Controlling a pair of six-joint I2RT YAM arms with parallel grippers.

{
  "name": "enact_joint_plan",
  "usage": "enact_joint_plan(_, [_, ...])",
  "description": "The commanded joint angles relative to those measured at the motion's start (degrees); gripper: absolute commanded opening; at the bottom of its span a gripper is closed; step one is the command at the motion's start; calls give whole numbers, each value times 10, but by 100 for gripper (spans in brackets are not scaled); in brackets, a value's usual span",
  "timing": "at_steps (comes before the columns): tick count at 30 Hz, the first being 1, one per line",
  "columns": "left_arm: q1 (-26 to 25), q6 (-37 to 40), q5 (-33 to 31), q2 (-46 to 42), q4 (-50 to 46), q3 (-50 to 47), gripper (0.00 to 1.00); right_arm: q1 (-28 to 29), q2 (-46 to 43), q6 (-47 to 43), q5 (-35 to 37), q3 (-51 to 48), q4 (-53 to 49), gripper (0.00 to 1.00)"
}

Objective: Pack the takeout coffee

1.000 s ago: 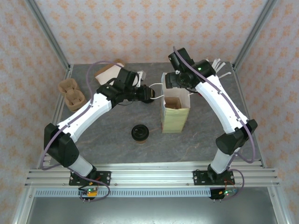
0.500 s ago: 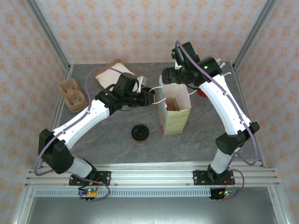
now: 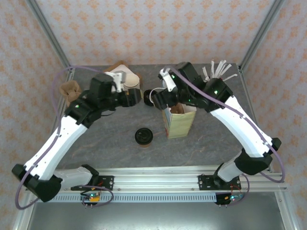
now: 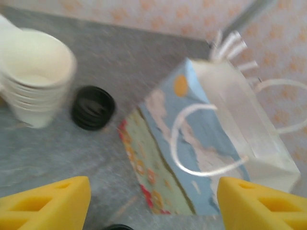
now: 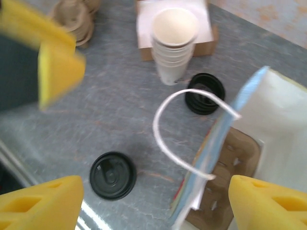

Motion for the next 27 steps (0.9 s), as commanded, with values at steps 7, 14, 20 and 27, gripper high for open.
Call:
enact_joint_plan(7, [189,17,-9,-67,-76,-61,73,101,106,-59,-18,-56,-20,84])
enact_joint_plan(14, [263,23,46,-88,-75,-116,75,101,187,-42,-25,-120,23,92])
enact_joint_plan(20, [265,36,53,-95,-83,-127,76,95,232,-42,-15,-126,27,96])
enact_joint_plan(27, [265,41,53,-95,-87,-126,76,92,250,-41,-32,-126,25,92])
